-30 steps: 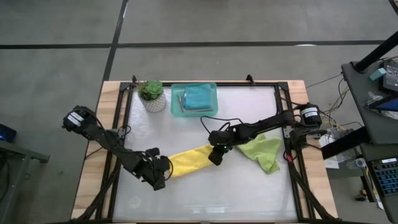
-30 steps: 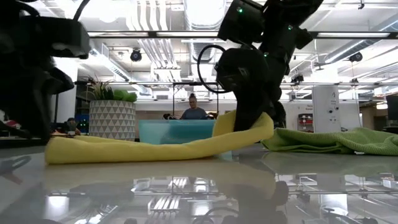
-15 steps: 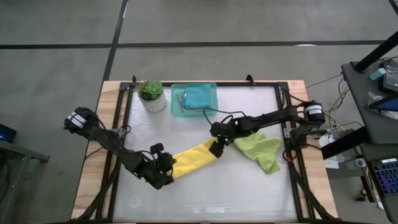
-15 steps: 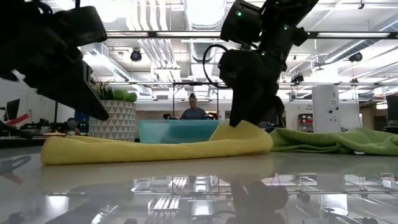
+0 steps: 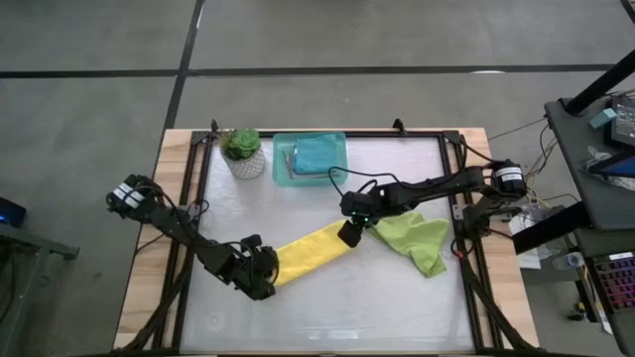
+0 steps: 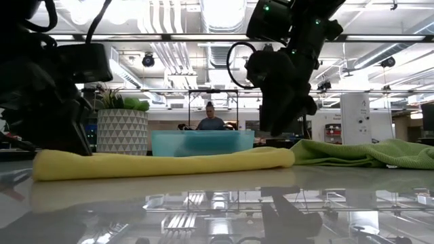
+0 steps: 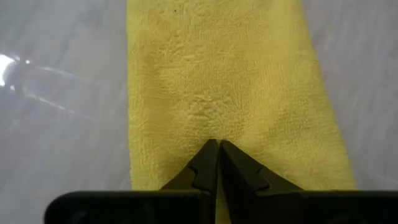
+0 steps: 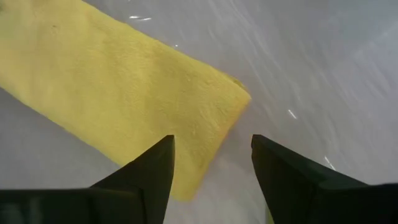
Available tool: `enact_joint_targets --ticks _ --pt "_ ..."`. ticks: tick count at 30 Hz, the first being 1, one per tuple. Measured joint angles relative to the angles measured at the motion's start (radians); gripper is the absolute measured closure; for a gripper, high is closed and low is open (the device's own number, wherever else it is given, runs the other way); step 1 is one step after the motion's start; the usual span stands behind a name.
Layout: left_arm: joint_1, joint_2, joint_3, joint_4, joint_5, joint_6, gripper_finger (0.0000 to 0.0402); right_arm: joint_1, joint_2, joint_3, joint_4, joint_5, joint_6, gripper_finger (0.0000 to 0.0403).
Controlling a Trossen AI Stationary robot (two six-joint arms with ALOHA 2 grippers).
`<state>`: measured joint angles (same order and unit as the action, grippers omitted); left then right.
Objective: Fold microfiber towels
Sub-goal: Fold the yellow microfiber cloth
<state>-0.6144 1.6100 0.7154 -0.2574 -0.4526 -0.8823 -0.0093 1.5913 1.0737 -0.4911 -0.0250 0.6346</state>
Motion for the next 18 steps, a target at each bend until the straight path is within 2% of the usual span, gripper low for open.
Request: enact_joint_targets --ticks 4,8,11,14,18 --pt "0.0 -0.01 0.002 -0.038 0.065 -0.047 0.0396 0.006 0.0 0.0 -0.012 -0.004 -0.009 0.0218" --pt "-0.001 -0.035 0.0 -0.044 0.152 -0.08 0.0396 0.007 0.0 0.02 -0.078 -0.009 -0.03 0.0254" --pt "-0.002 -0.05 -0.001 -0.05 0.18 -0.081 0.0396 0.007 -0.001 0.032 -0.08 -0.009 -0.032 0.0274" --pt "-0.003 -0.062 0.006 -0.08 0.195 -0.081 0.0396 0.008 -0.002 0.036 -0.058 -0.034 -0.033 0.0275" --pt "-0.004 -0.083 0.012 -0.094 0.207 -0.072 0.0396 0.013 0.012 0.023 -0.006 -0.123 -0.032 0.0251"
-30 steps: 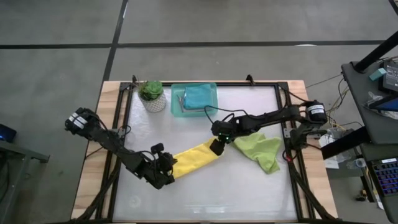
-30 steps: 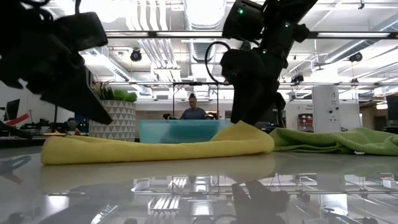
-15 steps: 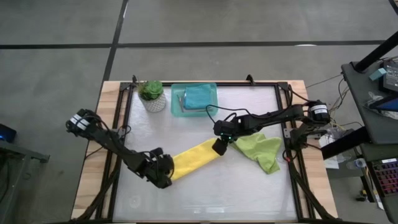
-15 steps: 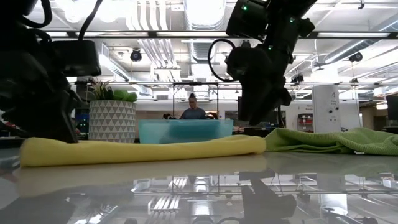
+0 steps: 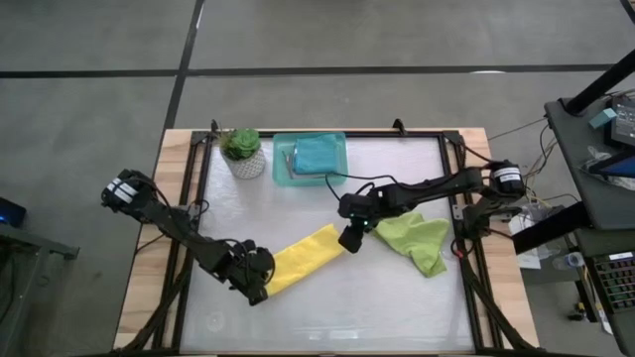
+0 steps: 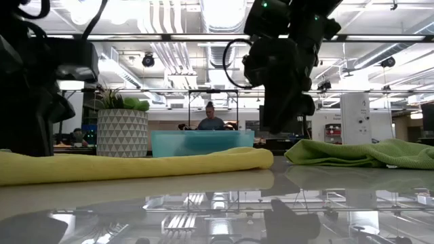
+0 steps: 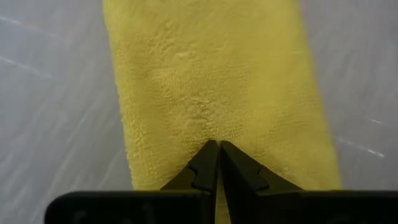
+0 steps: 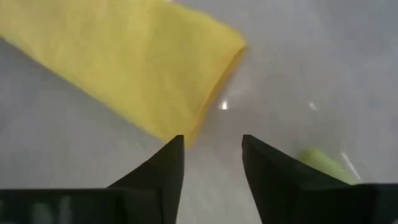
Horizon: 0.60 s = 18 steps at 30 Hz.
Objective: Fold microfiber towels
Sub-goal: Fold the yellow microfiber cloth
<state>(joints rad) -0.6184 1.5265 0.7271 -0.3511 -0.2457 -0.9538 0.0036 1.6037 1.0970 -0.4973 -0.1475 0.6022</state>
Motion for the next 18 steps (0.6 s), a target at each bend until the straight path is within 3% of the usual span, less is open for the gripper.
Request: enact_joint_targets --ticks 11,18 --pt "0.0 0.015 -0.001 0.034 -0.046 0.019 0.0396 0.002 0.135 -0.006 0.176 -0.01 0.026 0.0147" --pt "-0.001 0.024 -0.005 0.038 -0.044 0.017 0.0396 -0.007 0.182 -0.006 0.276 -0.015 -0.001 0.0123"
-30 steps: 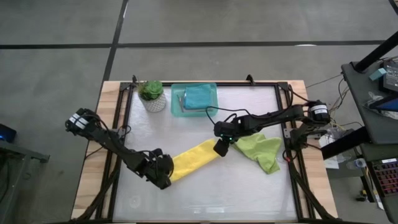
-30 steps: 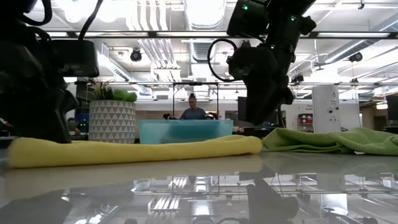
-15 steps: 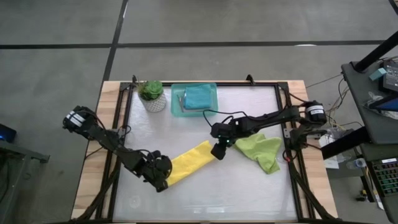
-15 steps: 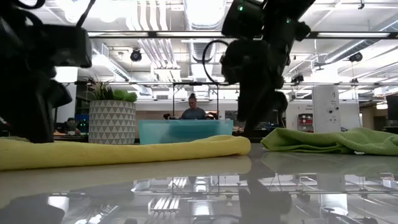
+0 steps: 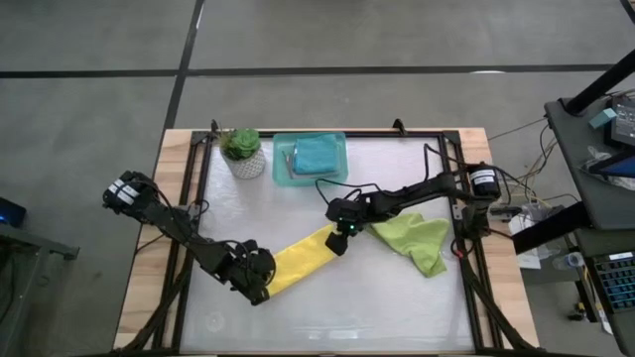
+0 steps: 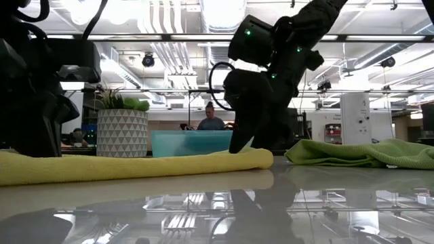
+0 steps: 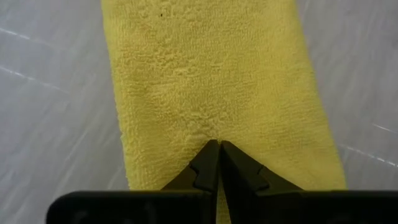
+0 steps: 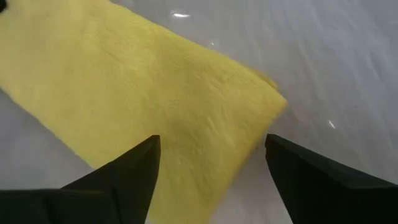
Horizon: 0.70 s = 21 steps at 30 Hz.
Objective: Fold microfiber towels
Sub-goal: Fold the yellow microfiber cloth
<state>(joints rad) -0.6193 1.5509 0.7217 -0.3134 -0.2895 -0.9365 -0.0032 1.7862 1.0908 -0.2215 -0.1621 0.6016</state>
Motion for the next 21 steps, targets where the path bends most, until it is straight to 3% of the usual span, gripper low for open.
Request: enact_joint_targets --ticks 4,11,17,21 --pt "0.0 0.0 -0.002 0.001 0.0 0.002 0.0396 0.0 0.02 0.0 0.069 -0.024 -0.005 0.0152" --pt "0.0 -0.003 -0.002 -0.002 0.0 0.005 0.0396 0.001 0.067 0.0 0.181 -0.112 -0.01 0.0267" --pt "0.0 -0.045 0.024 -0.048 0.016 0.057 0.0396 -0.012 0.04 0.002 0.068 -0.124 -0.023 0.0375" --pt "0.0 -0.087 0.025 -0.05 0.018 0.095 0.0396 -0.031 0.009 0.031 -0.05 -0.112 -0.038 0.0386"
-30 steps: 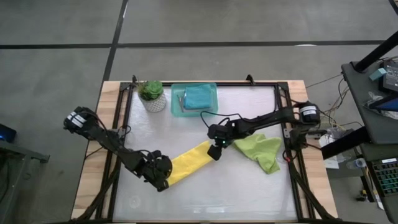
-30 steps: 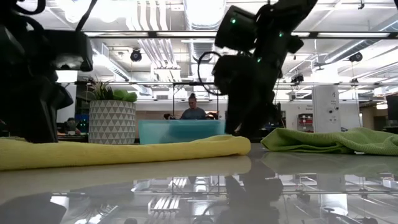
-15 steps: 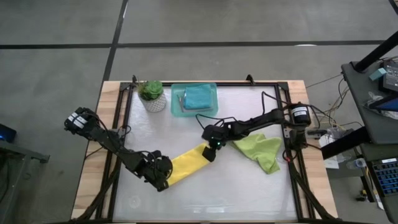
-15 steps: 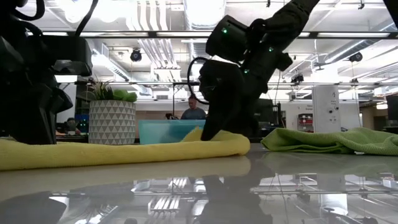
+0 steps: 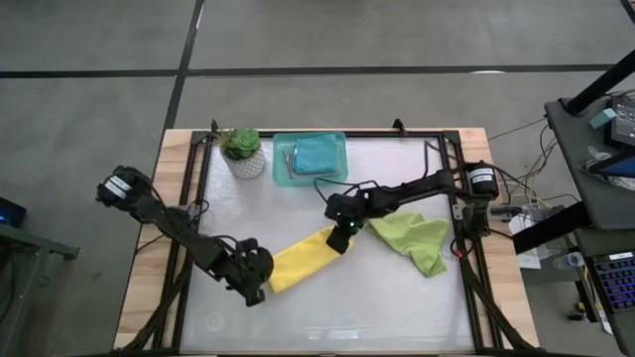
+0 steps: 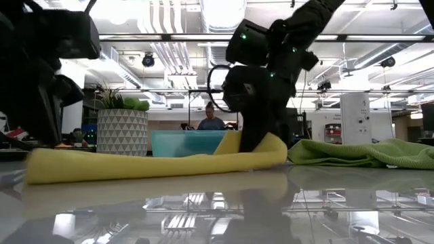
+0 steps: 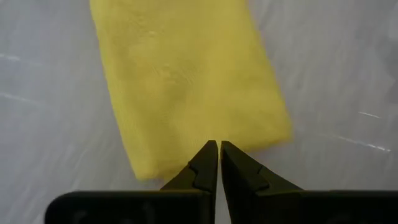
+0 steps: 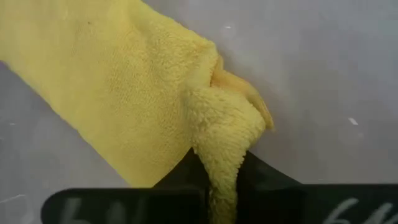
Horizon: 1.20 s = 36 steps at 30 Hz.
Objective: Fold microfiber towels
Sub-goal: Fold the yellow microfiber cloth
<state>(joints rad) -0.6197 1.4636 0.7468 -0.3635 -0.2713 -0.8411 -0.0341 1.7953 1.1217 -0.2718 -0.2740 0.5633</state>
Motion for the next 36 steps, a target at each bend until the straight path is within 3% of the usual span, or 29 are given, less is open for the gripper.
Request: enact_joint_targets --ticks 5,11,15,18,27,36 --pt "0.0 -0.004 -0.023 0.068 -0.043 0.01 0.0396 -0.001 -0.011 0.082 -0.182 0.047 -0.047 0.0385" --pt "-0.006 0.037 -0.042 0.119 -0.017 0.011 0.0396 -0.002 -0.011 0.252 -0.512 0.227 -0.069 0.0385" --pt "0.01 0.096 -0.045 0.173 -0.117 0.089 0.0396 0.001 -0.011 0.338 -0.646 0.336 -0.052 0.0385" --pt "0.043 0.145 -0.046 0.261 -0.197 0.197 0.0396 0.009 -0.011 0.369 -0.651 0.36 -0.037 0.0385" --pt "0.104 0.229 -0.042 0.341 -0.214 0.254 0.0396 0.067 -0.006 0.379 -0.613 0.361 0.057 0.0385" --pt "0.104 0.225 -0.043 0.344 -0.21 0.255 0.0396 0.121 -0.006 0.343 -0.381 0.361 0.112 0.0385"
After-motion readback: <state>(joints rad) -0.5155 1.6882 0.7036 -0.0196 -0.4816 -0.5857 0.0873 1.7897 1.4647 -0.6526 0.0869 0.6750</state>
